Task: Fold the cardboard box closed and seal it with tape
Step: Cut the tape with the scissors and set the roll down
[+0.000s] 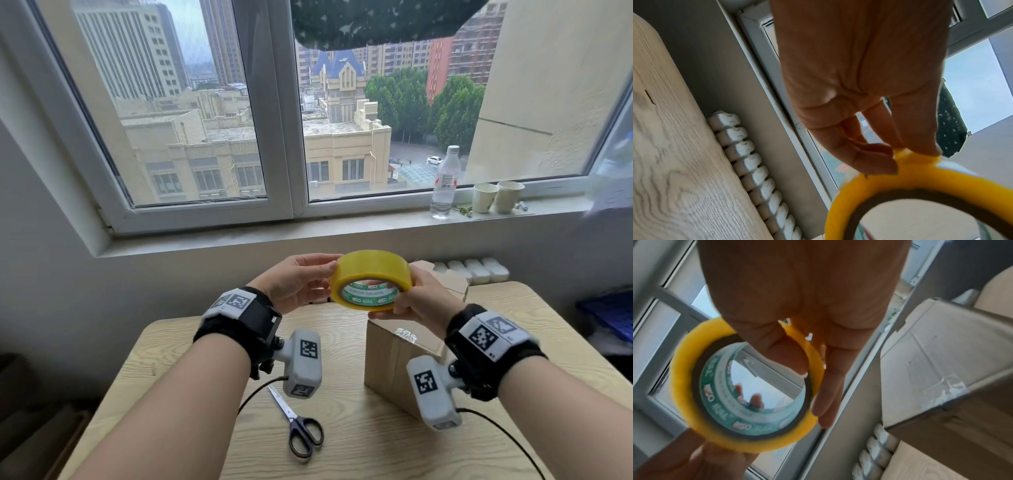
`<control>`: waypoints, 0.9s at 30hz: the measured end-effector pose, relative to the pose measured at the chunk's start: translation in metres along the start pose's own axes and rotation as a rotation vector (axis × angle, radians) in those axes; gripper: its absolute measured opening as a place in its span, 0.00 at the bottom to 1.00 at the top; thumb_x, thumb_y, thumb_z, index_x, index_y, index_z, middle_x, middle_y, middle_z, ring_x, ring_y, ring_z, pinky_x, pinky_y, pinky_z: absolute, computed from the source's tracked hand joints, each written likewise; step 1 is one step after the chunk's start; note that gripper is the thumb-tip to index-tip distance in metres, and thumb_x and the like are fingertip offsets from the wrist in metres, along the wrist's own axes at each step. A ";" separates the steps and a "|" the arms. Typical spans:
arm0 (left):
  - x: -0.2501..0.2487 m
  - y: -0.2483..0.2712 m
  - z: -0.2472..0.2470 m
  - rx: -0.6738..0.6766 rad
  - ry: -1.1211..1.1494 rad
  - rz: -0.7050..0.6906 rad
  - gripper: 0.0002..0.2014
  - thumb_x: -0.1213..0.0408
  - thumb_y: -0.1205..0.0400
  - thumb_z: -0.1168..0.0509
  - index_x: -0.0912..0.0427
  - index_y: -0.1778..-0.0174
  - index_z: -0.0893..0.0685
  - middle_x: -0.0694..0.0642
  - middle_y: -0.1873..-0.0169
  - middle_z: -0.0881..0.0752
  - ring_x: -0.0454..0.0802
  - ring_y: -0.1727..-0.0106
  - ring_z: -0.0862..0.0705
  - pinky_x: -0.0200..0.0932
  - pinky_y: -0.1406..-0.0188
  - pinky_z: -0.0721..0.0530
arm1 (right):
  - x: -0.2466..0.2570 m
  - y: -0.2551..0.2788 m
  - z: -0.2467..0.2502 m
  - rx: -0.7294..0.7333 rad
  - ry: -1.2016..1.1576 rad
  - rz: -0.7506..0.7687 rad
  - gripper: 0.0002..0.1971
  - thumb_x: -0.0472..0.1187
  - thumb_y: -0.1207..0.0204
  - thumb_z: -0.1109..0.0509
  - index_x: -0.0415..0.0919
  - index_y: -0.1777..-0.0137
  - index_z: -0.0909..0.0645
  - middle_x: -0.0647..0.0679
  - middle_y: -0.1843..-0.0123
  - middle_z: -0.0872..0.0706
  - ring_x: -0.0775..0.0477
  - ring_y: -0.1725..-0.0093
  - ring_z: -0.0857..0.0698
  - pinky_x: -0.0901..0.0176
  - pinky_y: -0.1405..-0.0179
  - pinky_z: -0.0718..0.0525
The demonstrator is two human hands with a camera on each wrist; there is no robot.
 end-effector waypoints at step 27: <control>0.003 0.008 -0.024 -0.005 -0.019 0.017 0.12 0.68 0.29 0.29 0.64 0.49 0.13 0.57 0.64 0.11 0.45 0.70 0.13 0.35 0.69 0.11 | -0.009 0.014 0.006 0.110 -0.036 -0.085 0.32 0.09 0.35 0.48 0.35 0.36 0.26 0.29 0.39 0.18 0.28 0.45 0.14 0.48 0.65 0.09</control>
Point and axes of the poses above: each hand's wrist, its own y-axis away from the middle knuckle, its own z-axis out of the back of the hand, x = y × z, the point moved 9 cm from there along -y, towards the middle knuckle
